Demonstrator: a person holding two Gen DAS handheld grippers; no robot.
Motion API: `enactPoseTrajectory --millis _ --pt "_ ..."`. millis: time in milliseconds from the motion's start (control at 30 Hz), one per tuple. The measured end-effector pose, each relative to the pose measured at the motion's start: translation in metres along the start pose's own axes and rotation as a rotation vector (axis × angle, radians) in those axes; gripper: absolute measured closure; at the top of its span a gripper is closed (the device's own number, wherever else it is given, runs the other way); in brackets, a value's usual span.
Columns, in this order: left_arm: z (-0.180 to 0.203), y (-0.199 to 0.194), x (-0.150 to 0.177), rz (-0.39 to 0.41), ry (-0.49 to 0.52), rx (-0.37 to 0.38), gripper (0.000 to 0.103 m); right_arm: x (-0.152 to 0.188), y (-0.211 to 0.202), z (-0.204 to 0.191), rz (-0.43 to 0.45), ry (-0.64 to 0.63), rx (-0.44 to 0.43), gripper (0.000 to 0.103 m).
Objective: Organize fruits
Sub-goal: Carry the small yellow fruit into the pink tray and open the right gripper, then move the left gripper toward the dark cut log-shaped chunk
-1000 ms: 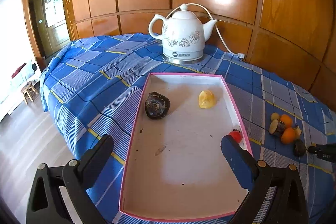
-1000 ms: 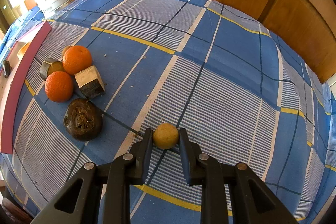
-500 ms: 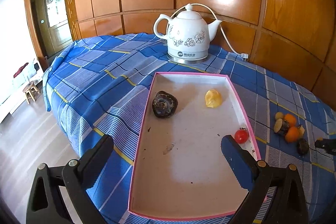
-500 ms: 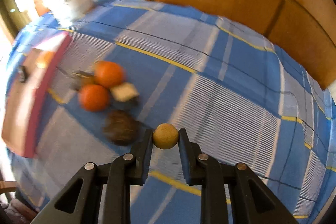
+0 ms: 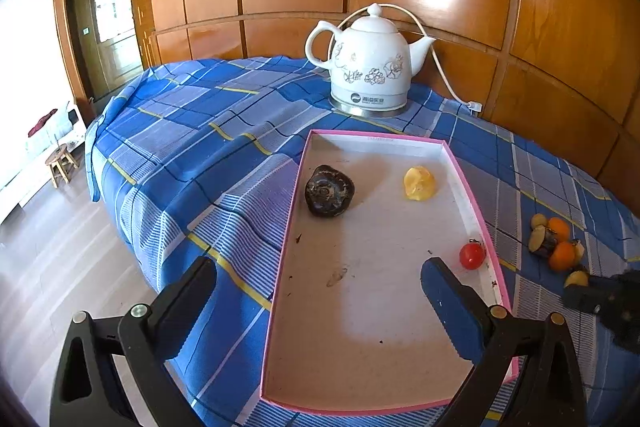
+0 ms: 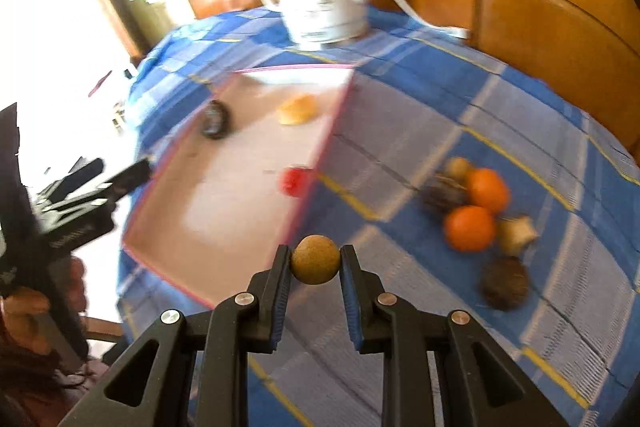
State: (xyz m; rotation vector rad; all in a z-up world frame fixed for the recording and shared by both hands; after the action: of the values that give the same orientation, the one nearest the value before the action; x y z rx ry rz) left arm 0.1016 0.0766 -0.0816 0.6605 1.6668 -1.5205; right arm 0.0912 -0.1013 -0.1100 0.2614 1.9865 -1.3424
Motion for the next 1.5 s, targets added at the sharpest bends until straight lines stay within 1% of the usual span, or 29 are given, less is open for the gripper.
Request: enactPoseTrajectory --millis 133,300,367,500,533,567,600,800,1033,1500 --pt "-0.003 0.001 0.001 -0.005 -0.008 0.001 0.000 -0.004 0.015 -0.030 -0.016 -0.030 -0.048 0.079" --pt "-0.009 0.002 0.003 -0.012 -0.029 0.007 0.000 -0.014 0.035 -0.046 -0.025 -0.024 -0.066 0.079" --pt "-0.013 0.003 0.004 -0.019 -0.051 0.021 0.000 -0.017 0.047 -0.048 -0.030 -0.021 -0.061 0.078" --pt "-0.021 0.005 0.006 -0.025 -0.074 0.022 0.000 -0.018 0.065 -0.046 -0.055 -0.008 -0.043 0.078" --pt "-0.022 0.005 0.007 -0.025 -0.080 0.024 0.000 -0.017 0.069 -0.044 -0.059 -0.007 -0.030 0.075" --pt "-0.024 0.005 0.008 -0.025 -0.088 0.023 0.000 -0.016 0.071 -0.042 -0.064 -0.005 -0.016 0.070" --pt "-0.026 0.005 0.008 -0.025 -0.090 0.022 0.000 -0.015 0.073 -0.040 -0.066 0.000 -0.006 0.069" --pt "-0.024 0.004 0.006 -0.010 -0.086 0.032 0.000 -0.014 0.058 -0.039 -0.030 -0.013 0.009 0.068" --pt "-0.010 -0.002 0.005 0.001 -0.037 0.061 0.000 -0.013 0.034 -0.030 0.018 -0.002 0.039 0.068" --pt "0.015 -0.013 0.006 0.017 0.040 0.106 0.000 -0.010 0.004 -0.015 0.061 -0.047 0.099 0.068"
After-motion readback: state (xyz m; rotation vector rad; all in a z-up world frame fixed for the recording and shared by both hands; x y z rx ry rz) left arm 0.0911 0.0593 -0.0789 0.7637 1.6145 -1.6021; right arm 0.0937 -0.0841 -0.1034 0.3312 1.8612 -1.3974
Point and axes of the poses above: each gripper's, at about its wrist camera, not at the fingertips, and y roughly the way its jaws point, z to its right, x to its underside, the point moved 9 cm from there along y, roughly the way its jaws point, and after that the axes turned 8 degrees about z, right-handed, at the moved point
